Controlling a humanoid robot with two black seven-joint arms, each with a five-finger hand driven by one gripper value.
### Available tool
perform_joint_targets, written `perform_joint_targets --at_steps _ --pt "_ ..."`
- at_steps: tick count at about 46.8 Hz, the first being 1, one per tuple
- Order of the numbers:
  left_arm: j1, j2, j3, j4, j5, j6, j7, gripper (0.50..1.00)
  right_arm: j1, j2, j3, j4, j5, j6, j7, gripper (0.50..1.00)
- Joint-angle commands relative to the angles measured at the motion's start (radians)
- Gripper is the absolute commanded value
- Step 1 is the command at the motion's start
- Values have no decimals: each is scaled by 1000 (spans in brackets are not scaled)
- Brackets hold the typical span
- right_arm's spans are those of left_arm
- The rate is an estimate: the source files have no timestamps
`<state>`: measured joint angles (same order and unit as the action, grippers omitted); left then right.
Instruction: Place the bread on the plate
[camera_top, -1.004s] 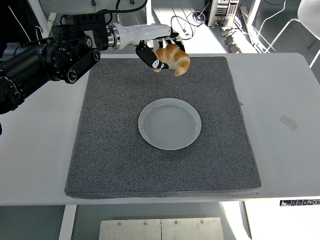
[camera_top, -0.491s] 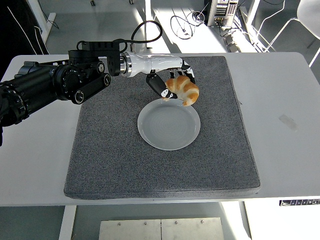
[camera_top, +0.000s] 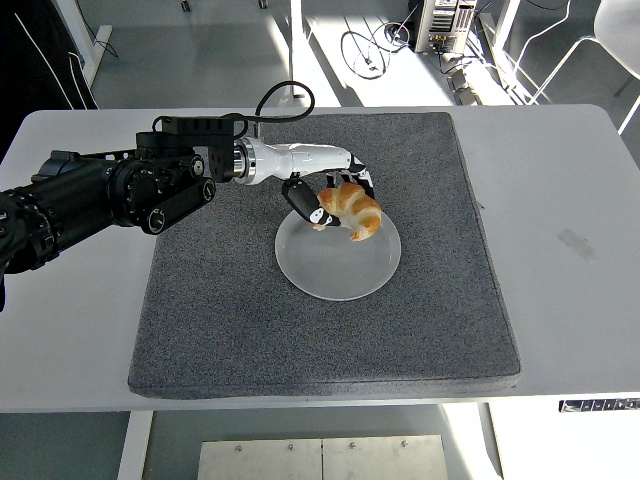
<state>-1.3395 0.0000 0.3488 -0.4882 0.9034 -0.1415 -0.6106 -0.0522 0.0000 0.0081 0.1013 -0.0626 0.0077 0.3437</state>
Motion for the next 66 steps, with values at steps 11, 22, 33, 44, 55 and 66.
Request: perform_joint_targets --at_steps 11,22,33,44,55,66 --pt "26 0 15 -7 6 0 0 500 0 0 0 0 0 0 0 1000" --pt "43 0 29 -6 8 22 0 500 0 0 0 0 0 0 0 1000" --pt "52 0 35 -6 6 34 2 500 0 0 0 0 0 0 0 1000" --pt "52 0 33 -7 5 33 3 709 -5 0 0 -2 0 -2 0 1000" --pt "52 0 33 -7 2 31 5 942 -8 0 0 -2 0 -2 0 1000" --pt "48 0 21 -7 -12 29 2 977 -9 0 0 -3 0 -2 0 1000"
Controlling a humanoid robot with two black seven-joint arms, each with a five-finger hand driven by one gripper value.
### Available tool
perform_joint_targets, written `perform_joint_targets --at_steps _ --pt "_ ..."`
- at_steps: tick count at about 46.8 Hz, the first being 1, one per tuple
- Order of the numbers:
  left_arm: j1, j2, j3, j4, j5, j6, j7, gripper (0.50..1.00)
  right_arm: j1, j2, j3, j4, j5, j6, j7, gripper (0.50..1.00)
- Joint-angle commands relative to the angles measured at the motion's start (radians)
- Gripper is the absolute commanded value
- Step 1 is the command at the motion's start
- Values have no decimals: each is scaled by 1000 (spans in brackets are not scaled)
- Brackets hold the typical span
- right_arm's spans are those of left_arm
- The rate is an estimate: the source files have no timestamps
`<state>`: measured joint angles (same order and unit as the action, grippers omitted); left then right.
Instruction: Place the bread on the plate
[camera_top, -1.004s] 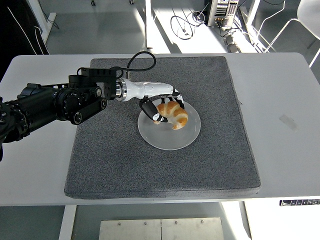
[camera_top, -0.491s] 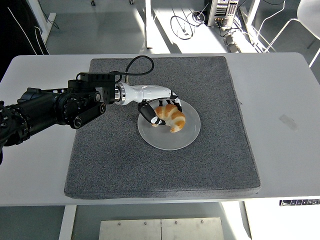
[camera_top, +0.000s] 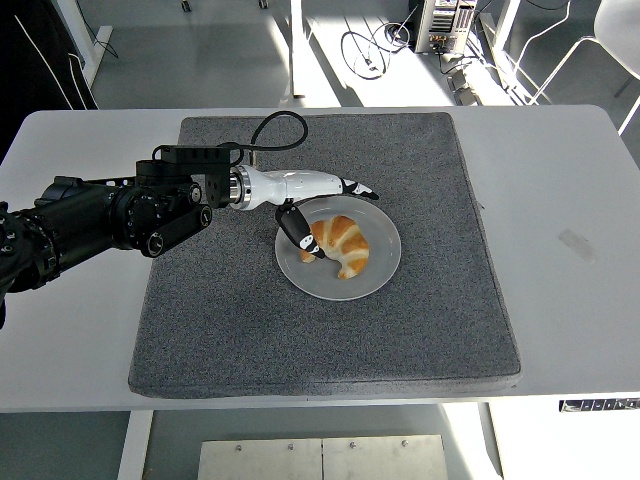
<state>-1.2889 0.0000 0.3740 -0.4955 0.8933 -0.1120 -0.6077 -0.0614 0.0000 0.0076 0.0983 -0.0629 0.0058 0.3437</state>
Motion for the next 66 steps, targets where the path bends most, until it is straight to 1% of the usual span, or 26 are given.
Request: perform_joint_targets --at_steps 1,6,12,22,26,32,38,44,47,52,55,60,66 --pt "-4 0 -7 0 -2 2 -1 978 0 0 0 0 0 0 0 1000" --pt "-13 0 -35 0 -20 2 -1 980 0 0 -2 0 0 0 0 1000" --pt "-50 0 -50 0 -69 2 -1 980 0 0 0 1 0 0 0 1000" --pt "-133 0 -49 3 -238 -9 12 980 2 0 0 -3 0 0 0 1000" --pt "-151 0 -50 14 -275 -8 31 980 2 0 0 -5 0 0 0 1000" --pt "-168 0 -81 35 -326 -6 31 980 3 0 0 -5 0 0 0 1000" --pt "-164 0 -161 54 -399 -6 31 981 6 0 0 -5 0 0 0 1000" --pt "-122 0 -286 87 -530 -6 34 981 8 0 0 -5 0 0 0 1000" --pt "-112 0 -317 104 -568 -5 42 981 8 0 0 -3 0 0 0 1000" --pt "-101 0 -333 155 -582 -2 54 981 9 0 0 -5 0 0 0 1000" --pt "-79 0 -356 176 -600 -3 54 981 9 0 0 -5 0 0 1 1000" --pt "-52 29 -398 172 -628 -8 60 983 9 0 0 -5 0 0 0 1000" --pt "-15 40 -460 167 -637 -9 57 983 9 0 0 -2 0 0 0 1000"
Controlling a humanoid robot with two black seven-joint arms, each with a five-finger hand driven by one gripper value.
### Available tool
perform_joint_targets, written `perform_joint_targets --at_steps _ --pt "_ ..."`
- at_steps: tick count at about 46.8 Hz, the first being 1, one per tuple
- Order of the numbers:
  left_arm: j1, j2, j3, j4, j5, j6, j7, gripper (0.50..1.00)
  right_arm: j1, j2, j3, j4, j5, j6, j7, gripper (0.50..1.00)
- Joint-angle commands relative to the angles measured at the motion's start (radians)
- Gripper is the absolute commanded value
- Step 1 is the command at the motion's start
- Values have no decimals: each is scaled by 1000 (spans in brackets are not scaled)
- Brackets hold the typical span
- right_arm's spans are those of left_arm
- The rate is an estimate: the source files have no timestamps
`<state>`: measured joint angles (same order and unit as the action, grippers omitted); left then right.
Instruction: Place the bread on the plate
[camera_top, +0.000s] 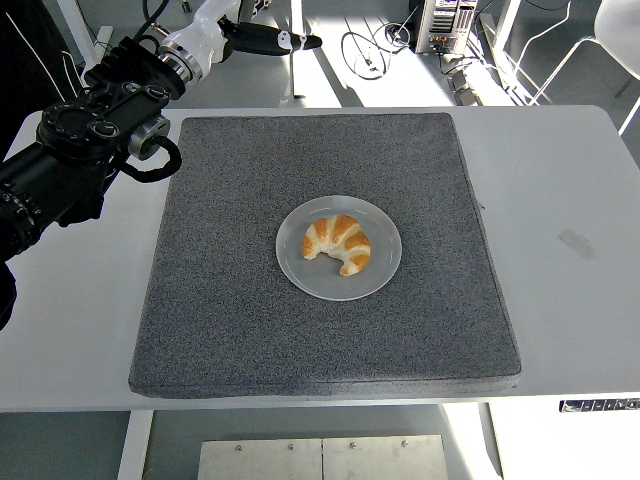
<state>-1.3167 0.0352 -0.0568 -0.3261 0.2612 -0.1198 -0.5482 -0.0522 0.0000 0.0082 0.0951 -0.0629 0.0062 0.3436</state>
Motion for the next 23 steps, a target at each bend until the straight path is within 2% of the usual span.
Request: perform_joint_targets --at_steps 1,8,16,23 --pt "14 6 -47 -2 -10 -1 -3 983 0 0 -1 2 0 0 0 1000" --pt "36 11 -216 -2 -53 -3 11 983 0 0 -2 2 0 0 0 1000" --pt "77 3 -336 -1 -132 -3 145 983 0 0 -2 2 0 0 0 1000" --pt "122 -8 -391 -1 -215 -4 159 983 0 0 -5 2 0 0 0 1000"
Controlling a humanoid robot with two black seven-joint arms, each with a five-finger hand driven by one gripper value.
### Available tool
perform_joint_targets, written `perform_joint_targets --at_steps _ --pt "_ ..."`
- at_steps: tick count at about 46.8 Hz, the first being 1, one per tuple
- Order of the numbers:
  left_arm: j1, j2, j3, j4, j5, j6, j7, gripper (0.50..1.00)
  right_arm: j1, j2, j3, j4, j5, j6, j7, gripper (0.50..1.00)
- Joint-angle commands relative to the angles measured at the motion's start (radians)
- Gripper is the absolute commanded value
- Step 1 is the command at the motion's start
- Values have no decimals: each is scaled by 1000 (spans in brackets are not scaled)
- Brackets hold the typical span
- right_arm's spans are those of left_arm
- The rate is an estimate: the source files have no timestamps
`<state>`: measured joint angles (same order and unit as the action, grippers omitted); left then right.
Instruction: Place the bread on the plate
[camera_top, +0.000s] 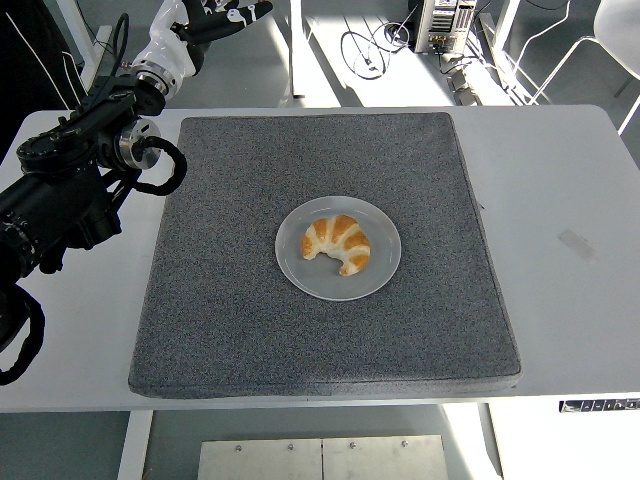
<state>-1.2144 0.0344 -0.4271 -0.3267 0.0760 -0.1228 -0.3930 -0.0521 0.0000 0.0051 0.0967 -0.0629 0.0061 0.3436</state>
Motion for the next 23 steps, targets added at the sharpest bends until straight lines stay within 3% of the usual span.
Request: perform_joint_targets --at_steps 1,8,15,23 --pt "25 -8 -28 0 -41 -1 5 983 0 0 -2 0 0 0 0 1000" --pt "58 -21 -133 0 -134 -17 54 983 0 0 -4 0 0 0 0 1000" --pt "88 -34 -274 0 -252 -17 151 983 0 0 -8 0 0 0 0 1000" --pt "114 -34 -302 0 -271 -17 200 983 0 0 -8 -2 0 -2 0 1000"
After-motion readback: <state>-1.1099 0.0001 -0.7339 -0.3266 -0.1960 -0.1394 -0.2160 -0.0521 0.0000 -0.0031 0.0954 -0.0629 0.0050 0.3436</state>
